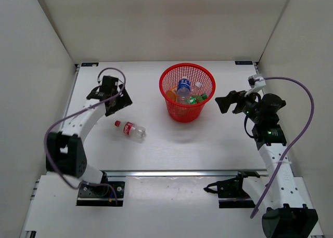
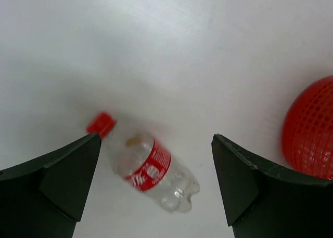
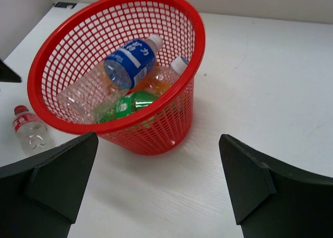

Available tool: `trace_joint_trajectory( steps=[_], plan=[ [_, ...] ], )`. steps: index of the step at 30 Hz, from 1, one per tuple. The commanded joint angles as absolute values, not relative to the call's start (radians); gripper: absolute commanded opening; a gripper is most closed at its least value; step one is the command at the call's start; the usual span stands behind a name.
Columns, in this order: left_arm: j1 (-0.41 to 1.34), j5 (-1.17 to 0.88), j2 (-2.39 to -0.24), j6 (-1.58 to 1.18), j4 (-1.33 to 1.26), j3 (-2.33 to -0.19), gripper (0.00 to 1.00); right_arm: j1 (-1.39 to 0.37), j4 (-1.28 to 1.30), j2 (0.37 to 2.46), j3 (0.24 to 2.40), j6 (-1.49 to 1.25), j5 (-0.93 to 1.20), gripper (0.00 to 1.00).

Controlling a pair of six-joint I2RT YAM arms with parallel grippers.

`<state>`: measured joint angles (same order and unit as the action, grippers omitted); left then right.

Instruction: Put the plastic bottles in the bin

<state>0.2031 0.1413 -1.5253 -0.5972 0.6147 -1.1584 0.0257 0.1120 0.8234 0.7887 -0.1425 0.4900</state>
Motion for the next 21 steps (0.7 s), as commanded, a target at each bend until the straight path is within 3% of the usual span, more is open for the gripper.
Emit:
trace_joint_trajectory(
  steps=[1,6,10,14,21],
  plan=[
    [0.203,0.246,-1.339,-0.791,0.804,-1.021,0.98,0.006,0.104,0.831,0.775,-0.152,0.488,0.99],
    [0.258,0.227,-1.048,-1.056,0.712,-0.760,0.99,0.006,0.066,0.850,0.735,-0.181,0.541,0.99],
    [0.307,0.186,-1.064,-1.204,0.539,-0.626,0.99,0.005,0.055,0.859,0.753,-0.181,0.574,0.99],
    [0.394,0.287,-1.112,-1.262,0.574,-0.640,0.99,0.006,0.107,0.841,0.764,-0.163,0.549,1.00],
    [0.350,0.253,-1.124,-1.272,0.465,-0.514,0.99,0.064,0.150,0.793,0.744,-0.156,0.557,0.99]
  ],
)
